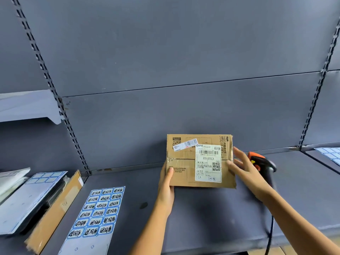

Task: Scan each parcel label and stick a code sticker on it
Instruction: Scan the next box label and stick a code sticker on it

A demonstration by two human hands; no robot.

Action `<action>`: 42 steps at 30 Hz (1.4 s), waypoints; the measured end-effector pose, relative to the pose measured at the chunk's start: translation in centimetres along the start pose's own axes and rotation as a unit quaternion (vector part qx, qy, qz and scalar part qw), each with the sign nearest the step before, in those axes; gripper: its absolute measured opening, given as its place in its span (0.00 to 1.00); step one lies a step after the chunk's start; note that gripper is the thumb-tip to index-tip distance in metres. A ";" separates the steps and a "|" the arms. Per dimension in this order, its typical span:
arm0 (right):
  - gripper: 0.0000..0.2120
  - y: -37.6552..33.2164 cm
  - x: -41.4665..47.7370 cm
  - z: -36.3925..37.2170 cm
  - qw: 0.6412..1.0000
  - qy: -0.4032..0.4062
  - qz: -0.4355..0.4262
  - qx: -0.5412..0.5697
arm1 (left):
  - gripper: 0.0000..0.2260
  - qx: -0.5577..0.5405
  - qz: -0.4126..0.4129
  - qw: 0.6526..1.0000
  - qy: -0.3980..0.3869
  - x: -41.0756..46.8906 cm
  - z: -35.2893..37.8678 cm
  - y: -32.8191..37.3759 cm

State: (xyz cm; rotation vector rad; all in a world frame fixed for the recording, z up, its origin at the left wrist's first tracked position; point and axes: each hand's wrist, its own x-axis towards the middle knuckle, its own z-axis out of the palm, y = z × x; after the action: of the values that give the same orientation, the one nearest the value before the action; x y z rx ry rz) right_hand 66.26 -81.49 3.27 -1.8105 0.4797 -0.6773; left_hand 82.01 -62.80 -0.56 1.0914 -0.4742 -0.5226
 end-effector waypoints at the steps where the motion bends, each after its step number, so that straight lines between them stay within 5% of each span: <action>1: 0.39 -0.3 0.1 0.7 0.996 -0.048 0.010 0.073 | 0.23 -0.009 -0.005 1.000 0.005 -0.3 -0.1 0.4; 5: 0.52 0.0 0.0 2.7 0.976 -0.127 0.011 0.178 | 0.20 -0.001 -0.035 0.999 0.020 -1.9 -1.5 2.2; 9: 0.42 -0.1 0.5 4.6 0.961 -0.151 0.066 0.224 | 0.12 0.120 -0.096 0.988 0.032 -3.7 -3.7 4.9; 12: 0.28 -1.2 1.3 6.3 0.944 -0.161 0.149 0.244 | 0.16 0.274 -0.108 0.953 0.071 -4.6 -6.6 7.3; 16: 0.33 -1.9 2.5 9.1 0.937 -0.203 0.230 0.169 | 0.10 0.469 -0.049 0.867 0.162 -7.2 -13.9 9.6; 19: 0.36 -1.6 3.1 10.7 0.927 -0.189 0.303 0.117 | 0.09 0.541 -0.053 0.827 0.142 -9.6 -18.6 9.9; 23: 0.23 -3.4 3.0 11.8 0.926 -0.182 0.312 0.108 | 0.10 0.586 -0.035 0.805 0.086 -11.9 -20.2 9.1; 26: 0.23 -4.0 2.9 12.5 0.948 -0.151 0.269 0.077 | 0.12 0.612 0.003 0.787 0.079 -12.3 -19.9 8.8; 29: 0.41 -4.3 2.4 13.4 0.974 -0.035 0.219 -0.049 | 0.12 0.624 0.016 0.776 0.085 -12.0 -19.8 8.8; 31: 0.36 -5.1 1.3 13.9 0.979 0.111 0.052 -0.161 | 0.12 0.626 0.011 0.775 0.089 -11.8 -19.9 8.8; 33: 0.25 -7.5 -1.3 15.2 0.957 0.144 -0.185 -0.170 | 0.11 0.628 0.011 0.772 0.093 -11.8 -19.9 8.6; 35: 0.16 -8.6 -4.1 17.7 0.923 0.044 -0.352 -0.149 | 0.10 0.612 0.012 0.784 0.100 -11.7 -20.0 8.4; 37: 0.12 -8.0 -6.7 20.9 0.885 -0.101 -0.430 -0.148 | 0.10 0.595 0.015 0.797 0.098 -11.8 -19.9 8.5; 39: 0.13 -6.3 -8.5 23.9 0.871 -0.211 -0.409 -0.173 | 0.07 0.596 0.023 0.797 0.092 -11.7 -19.8 8.5; 42: 0.13 -3.6 -8.6 26.5 0.894 -0.252 -0.290 -0.230 | 0.06 0.617 0.022 0.779 0.105 -11.7 -19.5 8.4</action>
State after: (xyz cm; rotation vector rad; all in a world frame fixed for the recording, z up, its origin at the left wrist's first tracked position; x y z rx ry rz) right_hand 77.12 -56.06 -1.67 -2.5153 -0.3005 -0.4684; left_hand 85.89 -38.85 -1.67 2.3689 -0.6526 0.0460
